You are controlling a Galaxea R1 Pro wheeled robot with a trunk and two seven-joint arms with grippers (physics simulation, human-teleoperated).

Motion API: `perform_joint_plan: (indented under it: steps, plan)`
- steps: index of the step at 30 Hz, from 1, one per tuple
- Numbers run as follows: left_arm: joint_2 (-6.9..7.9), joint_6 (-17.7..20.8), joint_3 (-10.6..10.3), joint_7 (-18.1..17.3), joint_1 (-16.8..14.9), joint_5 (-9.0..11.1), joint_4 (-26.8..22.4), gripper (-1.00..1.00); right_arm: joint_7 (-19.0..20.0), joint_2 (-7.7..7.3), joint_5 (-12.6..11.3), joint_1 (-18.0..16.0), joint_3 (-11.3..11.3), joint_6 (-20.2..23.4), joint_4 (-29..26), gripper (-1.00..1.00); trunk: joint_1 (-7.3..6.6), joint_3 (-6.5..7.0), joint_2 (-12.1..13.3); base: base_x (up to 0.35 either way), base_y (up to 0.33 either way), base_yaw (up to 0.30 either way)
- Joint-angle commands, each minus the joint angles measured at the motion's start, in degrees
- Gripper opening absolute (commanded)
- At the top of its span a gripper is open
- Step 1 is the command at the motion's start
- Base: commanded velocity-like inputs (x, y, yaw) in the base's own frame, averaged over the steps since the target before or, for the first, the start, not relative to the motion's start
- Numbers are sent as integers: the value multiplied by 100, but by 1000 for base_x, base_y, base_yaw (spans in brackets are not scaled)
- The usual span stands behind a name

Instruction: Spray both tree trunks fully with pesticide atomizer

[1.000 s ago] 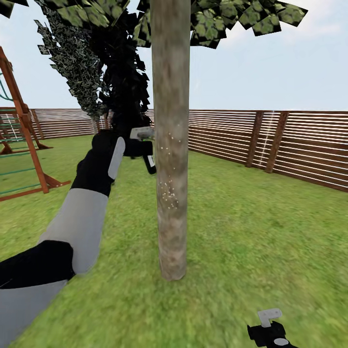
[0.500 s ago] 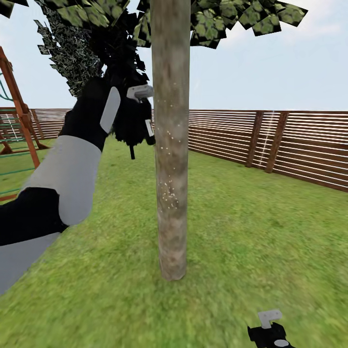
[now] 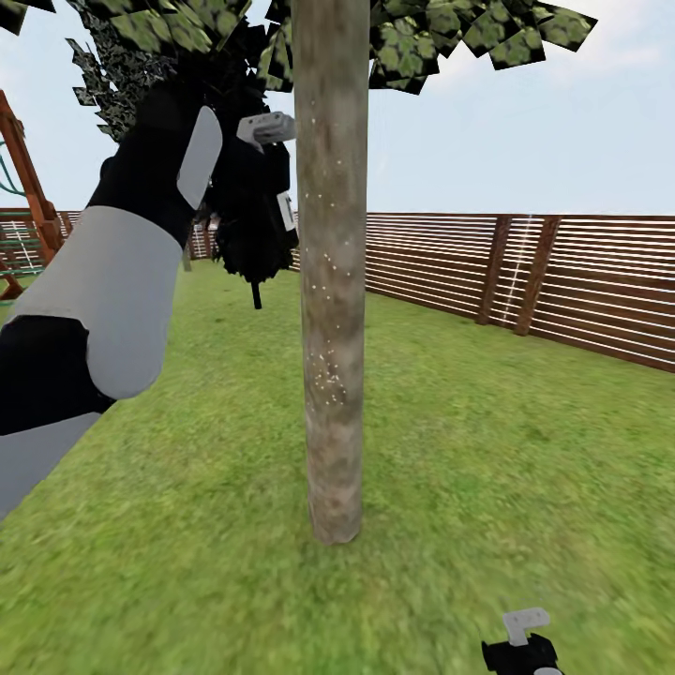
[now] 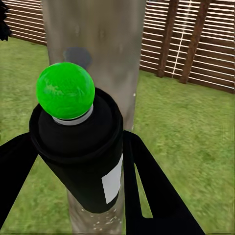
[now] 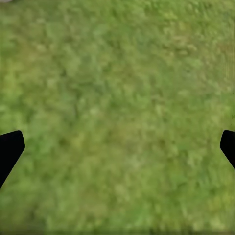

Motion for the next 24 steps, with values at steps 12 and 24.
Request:
perform_joint_plan:
  steps: [12, 24]
  plan:
    - [-141, -1, 32, 14, -23, 108, 81, -100, 0, 5, 3, 6, 7, 3, 0, 100, 0, 0, 0, 0, 0, 0]
    - [-159, -4, 33, 14, -23, 845, 73, -100, 0, 12, 22, 46, 16, 0, 0, 100, 0, 0, 0, 0, 0, 0]
